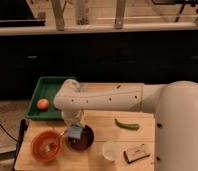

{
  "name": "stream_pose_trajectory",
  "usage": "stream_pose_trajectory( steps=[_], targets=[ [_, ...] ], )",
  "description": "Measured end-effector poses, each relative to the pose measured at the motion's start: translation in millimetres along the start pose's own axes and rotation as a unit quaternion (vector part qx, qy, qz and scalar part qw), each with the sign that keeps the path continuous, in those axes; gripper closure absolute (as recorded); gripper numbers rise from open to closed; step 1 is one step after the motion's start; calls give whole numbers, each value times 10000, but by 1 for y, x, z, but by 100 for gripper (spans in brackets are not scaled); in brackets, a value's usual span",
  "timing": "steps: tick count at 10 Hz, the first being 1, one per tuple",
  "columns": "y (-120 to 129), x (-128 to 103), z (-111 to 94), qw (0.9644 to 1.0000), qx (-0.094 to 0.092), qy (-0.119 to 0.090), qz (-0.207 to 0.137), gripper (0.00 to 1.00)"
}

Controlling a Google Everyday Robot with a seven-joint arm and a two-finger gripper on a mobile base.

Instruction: Wipe purple bowl with sponge

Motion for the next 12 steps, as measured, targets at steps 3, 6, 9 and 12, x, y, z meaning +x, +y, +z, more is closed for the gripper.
stream_pose_trajectory(
  steps=[3,6,9,12],
  targets=[
    [4,-21,-4,9999,10,-91,-99,98],
    [35,-34,-10,9997,-55,-46,215,98],
    [58,-26,-12,9983,-131,84,560,98],
    [64,-9,-13,9975,-138,214,655,98]
  ],
)
